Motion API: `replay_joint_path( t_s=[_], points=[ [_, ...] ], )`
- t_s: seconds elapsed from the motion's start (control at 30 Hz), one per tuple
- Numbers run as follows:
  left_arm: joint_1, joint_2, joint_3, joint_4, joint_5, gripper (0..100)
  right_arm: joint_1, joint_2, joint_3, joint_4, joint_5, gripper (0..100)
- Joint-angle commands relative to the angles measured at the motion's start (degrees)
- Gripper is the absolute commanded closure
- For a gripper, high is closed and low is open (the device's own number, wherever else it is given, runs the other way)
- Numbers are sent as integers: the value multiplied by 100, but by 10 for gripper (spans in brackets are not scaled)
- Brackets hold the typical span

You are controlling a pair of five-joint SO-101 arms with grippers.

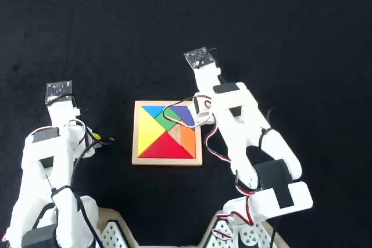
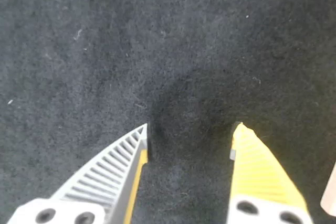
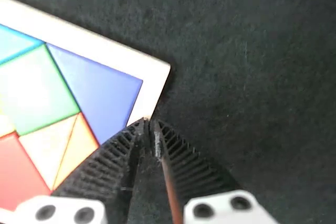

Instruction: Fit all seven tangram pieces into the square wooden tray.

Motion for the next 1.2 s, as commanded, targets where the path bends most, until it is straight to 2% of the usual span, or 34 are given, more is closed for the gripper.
replay_joint_path(
  t_s=[0.0, 0.37, 0.53, 0.83, 1.0, 1.17],
  points=[
    [101, -79, -40, -79, 62, 744, 132, -22, -40, -264, 18, 988],
    [101, -97, 84, -123, 62, 744, 132, 136, -40, -352, 26, 988],
    [119, -79, 84, -123, 62, 744, 132, 453, -400, -79, 18, 988],
    [479, -132, 75, -114, 26, 744, -114, 400, -365, -62, 202, 988],
    [470, -132, 22, -88, 35, 744, -70, -593, 215, -246, 308, 988],
    [374, -141, -716, -44, 26, 744, 413, -2809, 840, 44, 299, 987]
  ],
)
